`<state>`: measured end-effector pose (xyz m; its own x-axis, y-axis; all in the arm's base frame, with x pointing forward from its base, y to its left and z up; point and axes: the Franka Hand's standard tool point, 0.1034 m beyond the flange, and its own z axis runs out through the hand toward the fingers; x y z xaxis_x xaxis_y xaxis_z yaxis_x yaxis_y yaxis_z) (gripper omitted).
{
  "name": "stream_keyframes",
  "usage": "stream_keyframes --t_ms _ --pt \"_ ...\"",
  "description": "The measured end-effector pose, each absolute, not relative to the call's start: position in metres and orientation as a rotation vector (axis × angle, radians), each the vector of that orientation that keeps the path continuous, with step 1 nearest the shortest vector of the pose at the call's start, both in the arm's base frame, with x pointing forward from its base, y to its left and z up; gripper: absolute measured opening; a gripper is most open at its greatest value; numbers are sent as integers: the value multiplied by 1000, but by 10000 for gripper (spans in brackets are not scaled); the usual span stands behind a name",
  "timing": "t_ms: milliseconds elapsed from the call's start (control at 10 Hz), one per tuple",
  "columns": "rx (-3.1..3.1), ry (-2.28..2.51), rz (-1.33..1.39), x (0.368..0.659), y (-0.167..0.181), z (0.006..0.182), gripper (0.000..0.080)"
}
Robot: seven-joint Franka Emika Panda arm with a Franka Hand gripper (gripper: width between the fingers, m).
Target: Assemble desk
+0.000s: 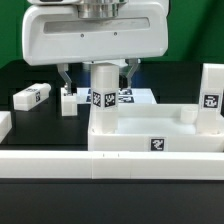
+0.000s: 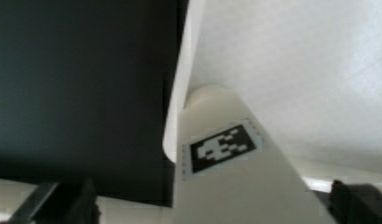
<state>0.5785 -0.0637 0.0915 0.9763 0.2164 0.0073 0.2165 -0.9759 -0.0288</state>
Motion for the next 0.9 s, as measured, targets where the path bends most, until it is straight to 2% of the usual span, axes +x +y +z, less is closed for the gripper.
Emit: stream_keyframes --t_ms 100,200,300,400,900 --pt "-3093 -343 -6 578 -64 91 520" --pt "-3093 -341 -6 578 -64 91 520" --pt "-3093 -340 -5 578 -64 91 381" --pt "-3093 -340 -5 578 -64 91 287" --pt "-3096 -230 -8 578 -65 91 288"
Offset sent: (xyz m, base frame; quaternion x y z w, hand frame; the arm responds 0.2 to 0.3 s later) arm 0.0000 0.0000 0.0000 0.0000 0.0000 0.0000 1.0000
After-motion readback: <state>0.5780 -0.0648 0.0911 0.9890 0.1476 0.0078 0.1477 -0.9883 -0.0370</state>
